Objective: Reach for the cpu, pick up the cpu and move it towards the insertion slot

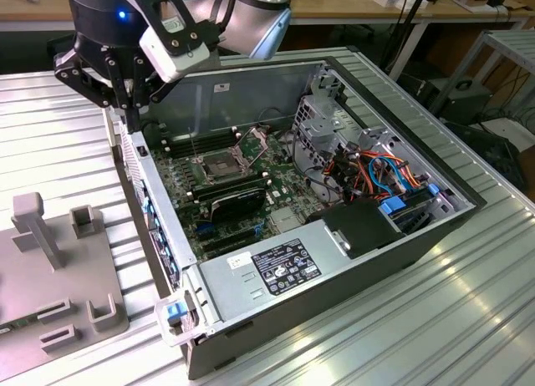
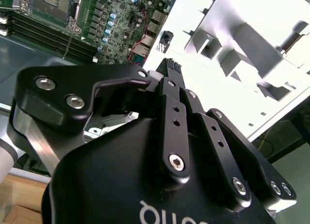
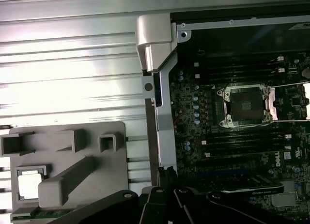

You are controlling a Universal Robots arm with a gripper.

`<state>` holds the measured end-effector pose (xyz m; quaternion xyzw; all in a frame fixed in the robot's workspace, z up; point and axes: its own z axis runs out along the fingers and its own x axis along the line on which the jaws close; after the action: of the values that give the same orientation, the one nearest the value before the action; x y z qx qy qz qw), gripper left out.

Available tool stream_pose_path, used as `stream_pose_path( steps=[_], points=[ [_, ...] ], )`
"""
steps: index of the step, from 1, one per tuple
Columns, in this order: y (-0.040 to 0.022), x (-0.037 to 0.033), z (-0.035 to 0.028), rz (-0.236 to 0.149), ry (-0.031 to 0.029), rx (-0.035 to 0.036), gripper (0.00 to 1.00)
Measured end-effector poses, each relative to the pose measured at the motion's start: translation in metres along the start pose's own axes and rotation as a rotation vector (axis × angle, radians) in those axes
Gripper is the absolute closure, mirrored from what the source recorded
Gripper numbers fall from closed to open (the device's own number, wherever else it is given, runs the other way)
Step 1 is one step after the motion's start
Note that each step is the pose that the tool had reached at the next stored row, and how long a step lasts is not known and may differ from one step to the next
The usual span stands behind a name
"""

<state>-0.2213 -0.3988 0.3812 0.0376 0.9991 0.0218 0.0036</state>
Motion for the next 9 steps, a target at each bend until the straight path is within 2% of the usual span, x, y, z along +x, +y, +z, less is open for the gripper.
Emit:
stream_pose_path(
  steps=[9],
  points=[
    [-0.0002,0.0027,0.0,0.0,0.0001,0.0,0.89]
  ],
)
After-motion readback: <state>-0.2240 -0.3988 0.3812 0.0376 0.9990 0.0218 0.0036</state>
